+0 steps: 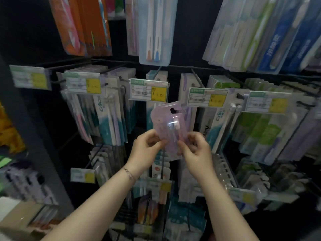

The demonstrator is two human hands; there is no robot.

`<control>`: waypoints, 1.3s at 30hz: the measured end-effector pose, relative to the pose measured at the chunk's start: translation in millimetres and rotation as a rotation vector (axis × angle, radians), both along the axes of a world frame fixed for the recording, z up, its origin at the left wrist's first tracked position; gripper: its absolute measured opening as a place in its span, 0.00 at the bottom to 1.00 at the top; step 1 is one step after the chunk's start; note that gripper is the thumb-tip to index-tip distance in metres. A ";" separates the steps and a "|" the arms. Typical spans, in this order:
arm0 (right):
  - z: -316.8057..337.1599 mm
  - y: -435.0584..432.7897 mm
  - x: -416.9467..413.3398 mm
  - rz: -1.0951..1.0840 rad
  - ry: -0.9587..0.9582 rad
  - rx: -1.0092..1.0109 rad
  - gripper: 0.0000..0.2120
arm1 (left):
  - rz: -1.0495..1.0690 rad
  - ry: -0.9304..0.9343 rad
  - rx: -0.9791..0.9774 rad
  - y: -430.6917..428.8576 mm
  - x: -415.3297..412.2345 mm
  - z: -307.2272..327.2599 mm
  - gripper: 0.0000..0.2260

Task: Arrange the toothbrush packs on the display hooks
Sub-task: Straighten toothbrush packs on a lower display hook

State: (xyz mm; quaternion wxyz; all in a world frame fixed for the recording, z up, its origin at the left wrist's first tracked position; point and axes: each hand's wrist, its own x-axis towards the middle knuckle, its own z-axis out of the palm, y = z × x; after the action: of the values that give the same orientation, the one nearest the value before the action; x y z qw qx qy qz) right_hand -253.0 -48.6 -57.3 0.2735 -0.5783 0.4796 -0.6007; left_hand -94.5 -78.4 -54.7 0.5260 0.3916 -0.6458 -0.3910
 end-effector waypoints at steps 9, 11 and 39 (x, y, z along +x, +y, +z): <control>-5.0 73.7 29.6 -0.005 -0.065 -0.009 0.04 | -0.019 -0.028 -0.060 70.0 27.3 0.8 0.02; -12.7 88.3 32.8 -0.019 -0.055 0.010 0.04 | -0.031 -0.051 -0.042 81.0 30.0 -5.4 0.02; -199.0 126.3 -49.2 0.034 0.157 0.651 0.02 | -0.134 -0.439 0.435 112.9 -32.1 -187.4 0.05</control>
State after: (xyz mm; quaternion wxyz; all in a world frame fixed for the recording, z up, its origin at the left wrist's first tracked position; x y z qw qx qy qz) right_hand -302.2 77.7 -256.3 0.4158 -0.5130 0.6563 -0.3650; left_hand -126.6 34.5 -242.1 0.2511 0.5265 -0.6696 -0.4597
